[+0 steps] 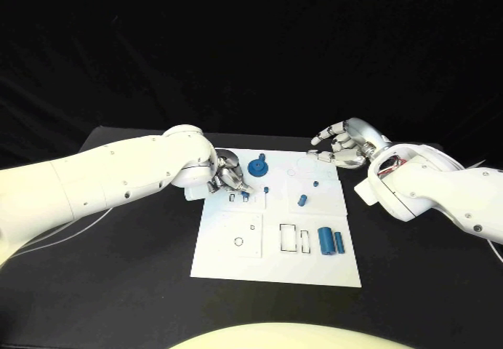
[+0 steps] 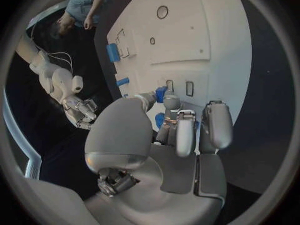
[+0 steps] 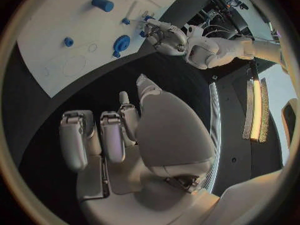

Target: Assemble the parts on the task board

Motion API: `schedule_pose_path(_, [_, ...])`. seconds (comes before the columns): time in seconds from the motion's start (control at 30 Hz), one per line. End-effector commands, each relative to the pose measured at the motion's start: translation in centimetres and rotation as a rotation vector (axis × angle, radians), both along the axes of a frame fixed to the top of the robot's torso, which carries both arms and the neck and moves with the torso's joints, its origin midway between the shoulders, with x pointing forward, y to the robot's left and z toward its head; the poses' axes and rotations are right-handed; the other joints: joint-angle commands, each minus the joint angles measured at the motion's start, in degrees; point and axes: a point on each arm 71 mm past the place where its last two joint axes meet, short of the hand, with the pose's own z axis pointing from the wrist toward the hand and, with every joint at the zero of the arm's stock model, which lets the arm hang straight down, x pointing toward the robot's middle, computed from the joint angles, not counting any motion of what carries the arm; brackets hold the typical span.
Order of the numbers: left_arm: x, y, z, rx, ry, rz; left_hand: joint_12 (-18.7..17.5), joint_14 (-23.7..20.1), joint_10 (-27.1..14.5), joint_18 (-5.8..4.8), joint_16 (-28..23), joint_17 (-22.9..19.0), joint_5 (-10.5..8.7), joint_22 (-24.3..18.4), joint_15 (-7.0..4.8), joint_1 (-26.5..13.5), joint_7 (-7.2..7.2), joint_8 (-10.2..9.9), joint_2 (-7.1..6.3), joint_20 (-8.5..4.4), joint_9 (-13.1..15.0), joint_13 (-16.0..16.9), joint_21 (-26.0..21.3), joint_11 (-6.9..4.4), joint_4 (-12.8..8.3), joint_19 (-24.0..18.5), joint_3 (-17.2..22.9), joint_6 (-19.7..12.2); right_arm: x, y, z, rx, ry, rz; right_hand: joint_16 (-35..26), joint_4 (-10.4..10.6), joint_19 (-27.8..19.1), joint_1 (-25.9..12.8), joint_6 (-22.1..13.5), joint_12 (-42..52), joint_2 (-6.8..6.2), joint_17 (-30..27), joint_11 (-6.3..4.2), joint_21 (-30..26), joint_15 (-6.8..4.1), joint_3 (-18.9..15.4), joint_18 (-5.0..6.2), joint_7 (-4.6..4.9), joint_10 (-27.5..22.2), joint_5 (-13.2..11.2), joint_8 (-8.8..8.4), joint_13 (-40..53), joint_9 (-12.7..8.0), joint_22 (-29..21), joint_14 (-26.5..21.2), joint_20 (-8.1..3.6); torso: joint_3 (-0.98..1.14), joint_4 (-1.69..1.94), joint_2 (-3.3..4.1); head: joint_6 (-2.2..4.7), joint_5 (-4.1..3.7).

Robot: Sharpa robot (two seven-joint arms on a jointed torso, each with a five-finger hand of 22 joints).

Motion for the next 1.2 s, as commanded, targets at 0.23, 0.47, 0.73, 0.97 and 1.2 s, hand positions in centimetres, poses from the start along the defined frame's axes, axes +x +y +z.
schedule_pose_path(0.23, [-0.03,-0.04,-0.03,0.013,-0.007,-0.008,0.3,5.4,0.6,-0.35,0.3,13.8,0.11,0.2,-0.33,0.0,-0.58,0.4,-0.62,-0.18,1.5,0.1,0.2,-0.06,-5.6,0.2,6.3,0.3,-0.06,0.13,-0.06,-0.007,0.005,0.015,-0.3,0.0,4.2,-0.1,-0.5,0.0,0.3,11.0,-0.09,-0.3,-0.38,0.4,0.7,0.03,0.1,0.2,0.36,3.9,0.1,12.3,5.1,-0.32,0.04,-0.02,-0.01,-0.22,0.1])
schedule_pose_path(0.47, [-0.03,-0.09,-0.18,0.015,-0.004,-0.008,0.4,5.4,0.7,-0.36,0.3,13.8,0.11,0.2,-0.34,-0.1,-0.58,0.4,-0.69,-0.19,1.6,0.2,0.3,-0.07,-5.7,0.2,6.6,0.3,-0.06,0.18,-0.06,-0.007,0.005,0.016,-0.3,0.0,4.2,-0.1,-0.5,0.0,0.3,11.0,-0.09,-0.3,-0.38,0.4,0.7,0.03,0.1,0.2,0.36,3.9,0.1,12.3,5.1,-0.32,0.02,-0.04,0.02,-0.28,0.1])
schedule_pose_path(0.73, [-0.09,-0.15,-0.45,0.018,-0.002,-0.009,0.4,5.5,0.7,-0.37,0.4,13.9,0.11,0.3,-0.36,-0.2,-0.61,0.5,-0.83,-0.2,1.8,0.2,0.3,-0.1,-5.9,0.3,7.0,0.4,-0.07,0.16,-0.06,-0.008,0.006,0.017,-0.3,0.0,4.2,-0.1,-0.5,0.0,0.3,11.0,-0.09,-0.3,-0.38,0.4,0.7,0.03,0.1,0.2,0.36,3.9,0.1,12.3,5.1,-0.32,0.03,-0.03,-0.01,-0.49,0.14])
schedule_pose_path(0.97, [-0.2,-0.14,-0.64,0.025,-0.003,-0.013,0.5,5.5,0.9,-0.36,0.4,13.9,0.1,0.2,-0.37,-0.3,-0.63,0.5,-0.98,-0.21,1.9,0.4,0.3,-0.1,-6.0,0.3,7.2,0.4,-0.07,0.13,-0.07,-0.008,0.007,0.017,-0.3,0.0,4.2,-0.3,-0.6,0.1,0.3,11.1,-0.09,-0.2,-0.38,0.5,0.68,0.03,0.2,0.2,0.62,3.9,0.1,12.3,5.1,-0.33,0.02,-0.03,-0.02,-0.62,0.16])
schedule_pose_path(1.2, [-0.3,-0.06,-0.71,0.034,-0.01,-0.018,0.7,5.6,1.1,-0.39,0.5,14.1,0.1,0.4,-0.39,-0.5,-0.66,0.5,-1.13,-0.23,2.0,0.6,0.3,-0.13,-6.2,0.4,7.4,0.5,-0.07,0.1,-0.08,-0.009,0.007,0.017,-0.3,0.0,4.2,-0.3,-0.6,0.1,0.3,11.1,-0.09,-0.2,-0.38,0.5,0.68,0.03,0.2,0.2,0.62,3.9,0.1,12.3,5.1,-0.33,0.04,-0.01,-0.01,-0.61,0.26])
